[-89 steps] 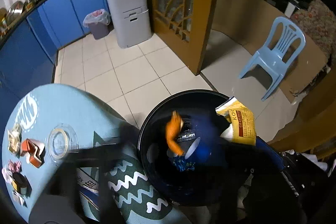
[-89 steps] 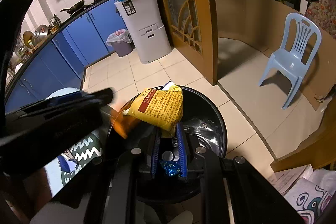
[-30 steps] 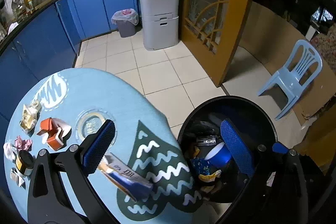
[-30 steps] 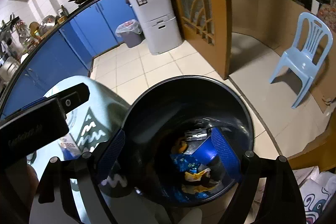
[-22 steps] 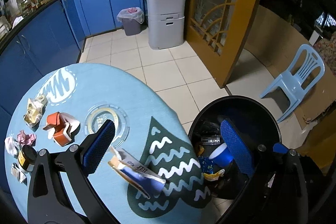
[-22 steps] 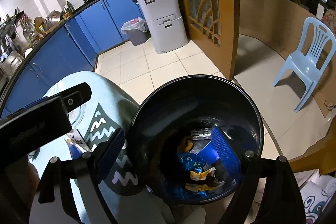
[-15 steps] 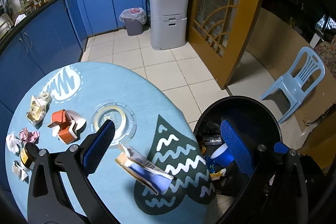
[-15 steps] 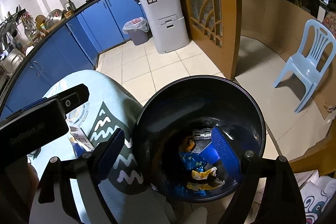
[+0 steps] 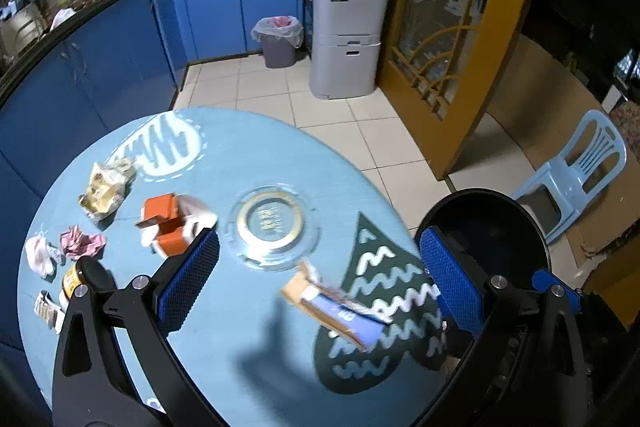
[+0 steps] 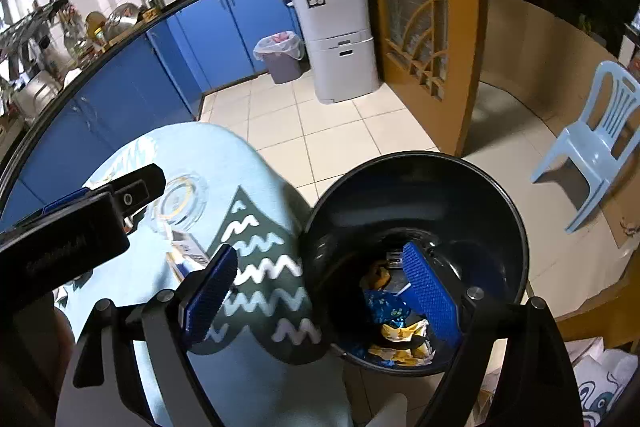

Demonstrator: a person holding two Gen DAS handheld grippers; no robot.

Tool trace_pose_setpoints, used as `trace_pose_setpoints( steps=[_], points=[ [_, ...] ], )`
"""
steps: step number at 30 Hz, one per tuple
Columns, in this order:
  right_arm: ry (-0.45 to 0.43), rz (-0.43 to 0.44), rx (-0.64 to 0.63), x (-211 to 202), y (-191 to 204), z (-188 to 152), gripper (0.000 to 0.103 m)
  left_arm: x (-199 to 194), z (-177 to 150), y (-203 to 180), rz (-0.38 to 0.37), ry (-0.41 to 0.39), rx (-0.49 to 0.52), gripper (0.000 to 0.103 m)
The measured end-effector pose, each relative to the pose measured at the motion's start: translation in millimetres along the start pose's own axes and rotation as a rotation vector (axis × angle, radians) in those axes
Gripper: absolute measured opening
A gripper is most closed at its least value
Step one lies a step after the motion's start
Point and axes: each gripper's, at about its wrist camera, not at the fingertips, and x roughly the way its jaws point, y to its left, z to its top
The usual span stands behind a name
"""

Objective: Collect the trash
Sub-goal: 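Move both open tools back over the table toward the remaining trash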

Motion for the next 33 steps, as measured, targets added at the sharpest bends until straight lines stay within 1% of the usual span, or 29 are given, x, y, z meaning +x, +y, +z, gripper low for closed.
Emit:
trace_pose_setpoints(
  steps=[10, 14, 23, 30, 33],
  points=[
    [0.017, 0.037, -0.076, 4.8, 43.3, -1.3, 0.082, -9.0, -10.9, 52.4, 0.047, 0.0, -0.069, 0.099],
    [0.026, 0.059, -0.121, 8.0, 69.3, -3.8, 0.082, -14.0, -16.7, 79.6, 0.073, -0.001, -0.105, 0.099],
    [0.053, 0.114, -0.241, 16.4, 137.5, -14.2, 0.082, -24.6, -36.1, 151.5, 0.144, 0.012, -0.209, 0.099],
    [0.082, 0.153, -0.321, 22.2, 190.7, -27.8, 0.082, -34.2, -62.7, 213.2, 0.221, 0.021, -0.284, 0.099],
    [0.085, 0.157, -0.359, 23.2, 210.2, -34.4, 0.082, -36.1, -74.6, 236.3, 0.24, 0.031, -0.316, 0.099]
  ],
)
